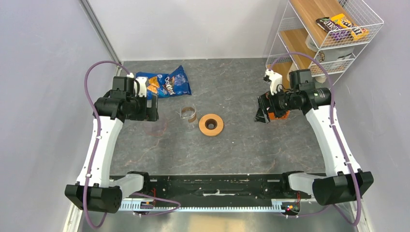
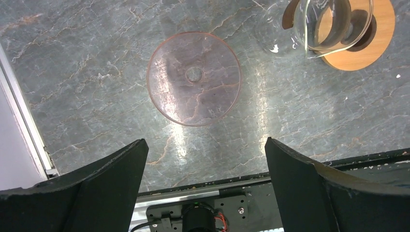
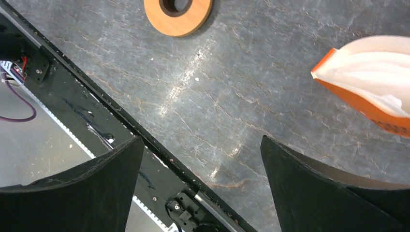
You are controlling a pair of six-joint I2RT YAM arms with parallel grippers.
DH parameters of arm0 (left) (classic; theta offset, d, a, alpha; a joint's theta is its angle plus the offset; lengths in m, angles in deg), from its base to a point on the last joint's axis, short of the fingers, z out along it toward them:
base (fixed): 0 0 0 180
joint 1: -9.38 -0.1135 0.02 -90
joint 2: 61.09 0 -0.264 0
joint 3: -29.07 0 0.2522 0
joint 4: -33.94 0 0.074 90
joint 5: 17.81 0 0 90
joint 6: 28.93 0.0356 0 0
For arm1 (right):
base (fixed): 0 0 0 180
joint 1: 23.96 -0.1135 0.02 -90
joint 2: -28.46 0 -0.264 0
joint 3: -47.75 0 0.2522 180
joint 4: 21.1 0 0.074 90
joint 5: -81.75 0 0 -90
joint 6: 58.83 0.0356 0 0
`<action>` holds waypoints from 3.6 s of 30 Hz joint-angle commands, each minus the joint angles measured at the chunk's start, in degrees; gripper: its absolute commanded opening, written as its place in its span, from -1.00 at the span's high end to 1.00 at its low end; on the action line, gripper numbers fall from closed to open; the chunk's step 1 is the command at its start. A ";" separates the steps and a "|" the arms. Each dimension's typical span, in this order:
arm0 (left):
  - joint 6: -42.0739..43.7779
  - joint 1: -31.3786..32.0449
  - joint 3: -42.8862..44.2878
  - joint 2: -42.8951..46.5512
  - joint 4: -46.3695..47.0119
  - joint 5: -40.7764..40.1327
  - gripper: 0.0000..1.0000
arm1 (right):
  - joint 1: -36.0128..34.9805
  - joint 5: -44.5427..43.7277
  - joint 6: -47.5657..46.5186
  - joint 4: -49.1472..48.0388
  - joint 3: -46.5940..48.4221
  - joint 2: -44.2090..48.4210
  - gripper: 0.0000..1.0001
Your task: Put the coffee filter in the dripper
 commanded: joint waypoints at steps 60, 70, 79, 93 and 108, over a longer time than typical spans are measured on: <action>6.08 -0.18 6.04 -1.68 4.10 9.37 -1.00 | -11.80 31.01 28.78 -35.48 13.50 -63.96 0.32; 5.62 -0.19 4.16 -0.98 4.63 8.16 -1.00 | -10.68 35.17 29.23 -32.26 7.84 -49.73 1.00; 3.57 -0.21 3.32 1.70 7.28 13.56 -1.00 | -8.97 40.37 34.92 -29.74 9.16 -34.66 1.00; -19.54 -0.26 -7.42 3.94 26.15 45.17 -0.81 | -15.66 41.26 76.36 -80.72 9.45 -35.88 1.00; -36.70 -0.73 -20.34 -2.39 51.40 50.39 0.08 | -18.56 39.92 71.60 -76.53 13.52 -42.90 1.00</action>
